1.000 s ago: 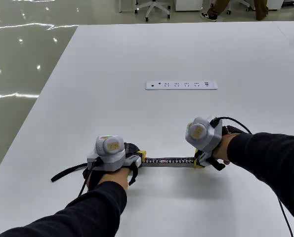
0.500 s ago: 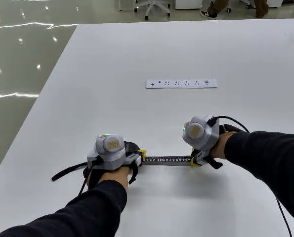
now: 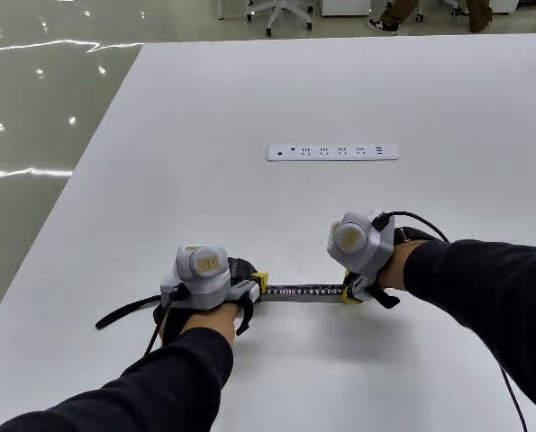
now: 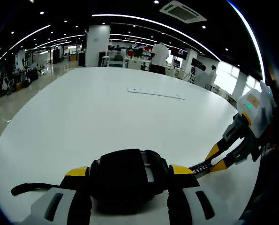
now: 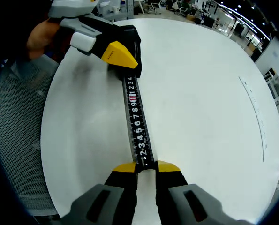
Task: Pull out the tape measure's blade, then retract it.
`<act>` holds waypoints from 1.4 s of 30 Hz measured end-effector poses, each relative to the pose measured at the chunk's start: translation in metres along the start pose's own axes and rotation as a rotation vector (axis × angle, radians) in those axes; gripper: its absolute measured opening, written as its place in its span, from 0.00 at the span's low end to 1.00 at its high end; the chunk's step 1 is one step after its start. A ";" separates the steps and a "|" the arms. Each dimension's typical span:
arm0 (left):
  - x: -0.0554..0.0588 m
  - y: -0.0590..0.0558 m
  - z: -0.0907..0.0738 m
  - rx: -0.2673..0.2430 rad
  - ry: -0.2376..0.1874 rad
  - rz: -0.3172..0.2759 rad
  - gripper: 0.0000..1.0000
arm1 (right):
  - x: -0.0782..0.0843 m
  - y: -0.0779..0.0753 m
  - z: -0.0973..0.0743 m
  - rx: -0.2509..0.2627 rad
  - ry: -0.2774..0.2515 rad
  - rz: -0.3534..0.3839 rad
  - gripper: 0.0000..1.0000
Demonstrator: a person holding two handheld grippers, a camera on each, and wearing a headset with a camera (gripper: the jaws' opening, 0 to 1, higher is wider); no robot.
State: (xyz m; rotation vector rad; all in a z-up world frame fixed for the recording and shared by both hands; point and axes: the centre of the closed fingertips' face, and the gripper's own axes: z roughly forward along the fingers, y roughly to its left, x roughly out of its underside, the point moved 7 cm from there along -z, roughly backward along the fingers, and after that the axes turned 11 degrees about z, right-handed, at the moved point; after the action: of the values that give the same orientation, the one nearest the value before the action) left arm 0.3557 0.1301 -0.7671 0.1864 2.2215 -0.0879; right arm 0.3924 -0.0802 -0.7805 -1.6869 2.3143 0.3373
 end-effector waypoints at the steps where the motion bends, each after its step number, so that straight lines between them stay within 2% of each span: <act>1: 0.000 0.000 0.000 -0.001 0.000 0.000 0.62 | -0.001 0.000 0.000 -0.004 -0.010 -0.004 0.09; 7: 0.000 0.001 0.000 0.004 0.003 0.000 0.62 | -0.008 0.003 0.000 -0.010 -0.007 -0.011 0.09; 16: 0.000 0.001 0.000 0.005 0.005 -0.008 0.62 | -0.010 0.004 0.002 -0.015 -0.023 -0.003 0.09; 18: 0.000 0.002 0.000 0.007 0.006 -0.013 0.62 | -0.011 0.005 0.003 -0.016 -0.025 -0.003 0.09; 20: 0.001 0.004 0.000 0.011 0.005 -0.048 0.62 | -0.014 0.005 0.004 -0.017 -0.040 0.004 0.09; 21: 0.001 0.003 0.000 0.011 0.005 -0.041 0.62 | -0.016 0.007 0.005 -0.019 -0.050 0.030 0.09; 24: 0.001 0.002 0.000 0.015 0.006 -0.035 0.62 | -0.019 0.008 0.006 -0.020 -0.049 0.009 0.09; 42: 0.001 0.003 0.000 0.024 0.001 -0.043 0.61 | -0.033 0.010 0.010 -0.036 -0.087 0.013 0.09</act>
State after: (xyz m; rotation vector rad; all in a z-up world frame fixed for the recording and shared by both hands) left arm 0.3555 0.1331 -0.7678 0.1518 2.2265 -0.1380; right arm 0.3932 -0.0447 -0.7783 -1.6403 2.2707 0.4482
